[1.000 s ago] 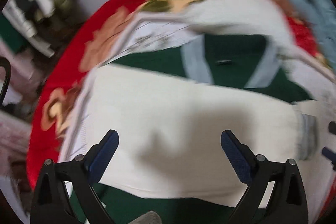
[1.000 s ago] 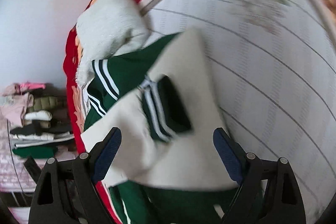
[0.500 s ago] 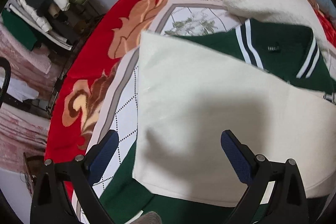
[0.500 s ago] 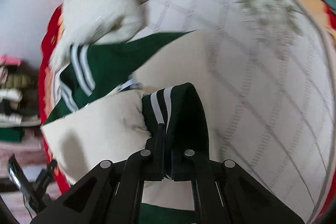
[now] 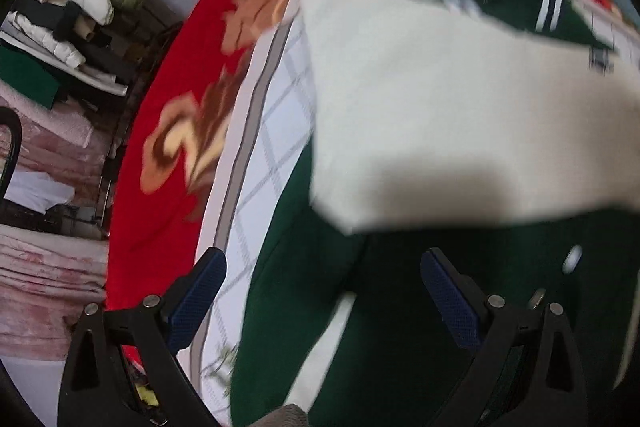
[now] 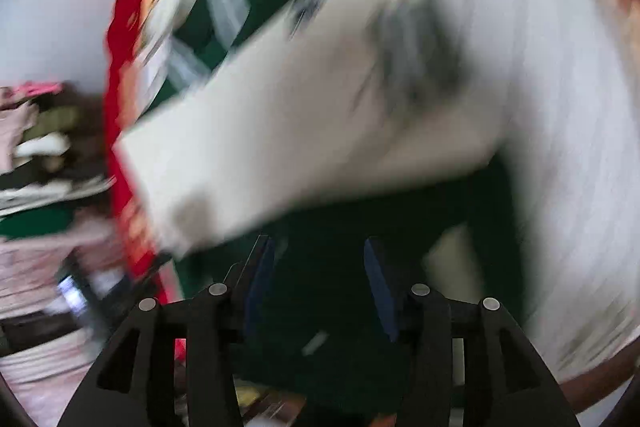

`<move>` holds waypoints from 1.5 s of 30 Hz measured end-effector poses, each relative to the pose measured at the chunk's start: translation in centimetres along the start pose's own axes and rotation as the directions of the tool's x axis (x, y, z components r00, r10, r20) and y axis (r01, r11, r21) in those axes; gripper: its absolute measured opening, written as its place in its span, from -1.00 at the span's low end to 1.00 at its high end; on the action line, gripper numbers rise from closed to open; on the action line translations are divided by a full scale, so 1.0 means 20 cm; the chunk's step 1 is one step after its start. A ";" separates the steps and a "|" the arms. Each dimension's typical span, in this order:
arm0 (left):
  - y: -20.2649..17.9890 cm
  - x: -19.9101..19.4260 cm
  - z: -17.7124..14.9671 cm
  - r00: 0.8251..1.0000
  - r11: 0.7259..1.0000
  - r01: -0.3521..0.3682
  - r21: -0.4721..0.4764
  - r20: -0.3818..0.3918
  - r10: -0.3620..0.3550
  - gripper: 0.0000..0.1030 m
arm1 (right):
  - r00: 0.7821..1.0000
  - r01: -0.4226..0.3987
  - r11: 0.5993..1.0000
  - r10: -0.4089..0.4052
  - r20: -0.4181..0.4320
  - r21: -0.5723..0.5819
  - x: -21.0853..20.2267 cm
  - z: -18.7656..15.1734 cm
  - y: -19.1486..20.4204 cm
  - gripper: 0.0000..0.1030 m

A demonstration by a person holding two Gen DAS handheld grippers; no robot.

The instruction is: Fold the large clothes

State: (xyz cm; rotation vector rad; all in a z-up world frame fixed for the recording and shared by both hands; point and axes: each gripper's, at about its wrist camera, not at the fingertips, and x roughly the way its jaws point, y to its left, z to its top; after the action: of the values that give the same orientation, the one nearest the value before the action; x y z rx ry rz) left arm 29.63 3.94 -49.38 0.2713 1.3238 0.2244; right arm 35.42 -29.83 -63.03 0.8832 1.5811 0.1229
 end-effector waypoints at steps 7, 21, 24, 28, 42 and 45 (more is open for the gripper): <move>0.12 0.15 -0.15 0.999 0.999 -0.020 -0.034 -0.030 0.019 0.93 | 0.994 -0.023 0.999 0.026 -0.104 0.030 0.64 -0.09 0.10 -0.49; 0.18 0.12 -0.19 1.000 0.995 -0.019 -0.094 -0.023 0.017 0.93 | 0.994 0.057 0.997 -0.062 -0.091 -0.058 0.57 0.05 0.24 -0.71; 0.14 0.15 -0.19 0.999 0.996 -0.052 -0.076 -0.015 0.051 0.93 | 0.988 0.045 0.998 -0.050 -0.144 -0.037 0.65 0.00 0.19 -0.30; 0.10 0.19 -0.20 0.998 0.996 -0.061 -0.060 -0.019 0.060 0.93 | 0.983 0.057 0.998 -0.057 -0.173 -0.009 0.76 -0.04 0.12 -0.36; 0.09 0.11 -0.17 0.999 0.998 -0.052 -0.018 -0.001 0.052 0.93 | 0.979 0.204 0.946 -0.194 0.064 -0.252 0.61 0.05 0.40 -0.91; 0.06 0.13 -0.16 0.999 0.999 -0.042 -0.007 -0.023 0.042 0.93 | 0.957 0.247 0.946 -0.272 -0.098 -0.209 0.72 0.10 0.28 -0.86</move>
State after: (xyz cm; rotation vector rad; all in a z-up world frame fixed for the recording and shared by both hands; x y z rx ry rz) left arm 27.09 6.14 -52.06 0.2914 1.3403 0.2688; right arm 40.52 -18.21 -71.97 0.5165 1.7560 0.1447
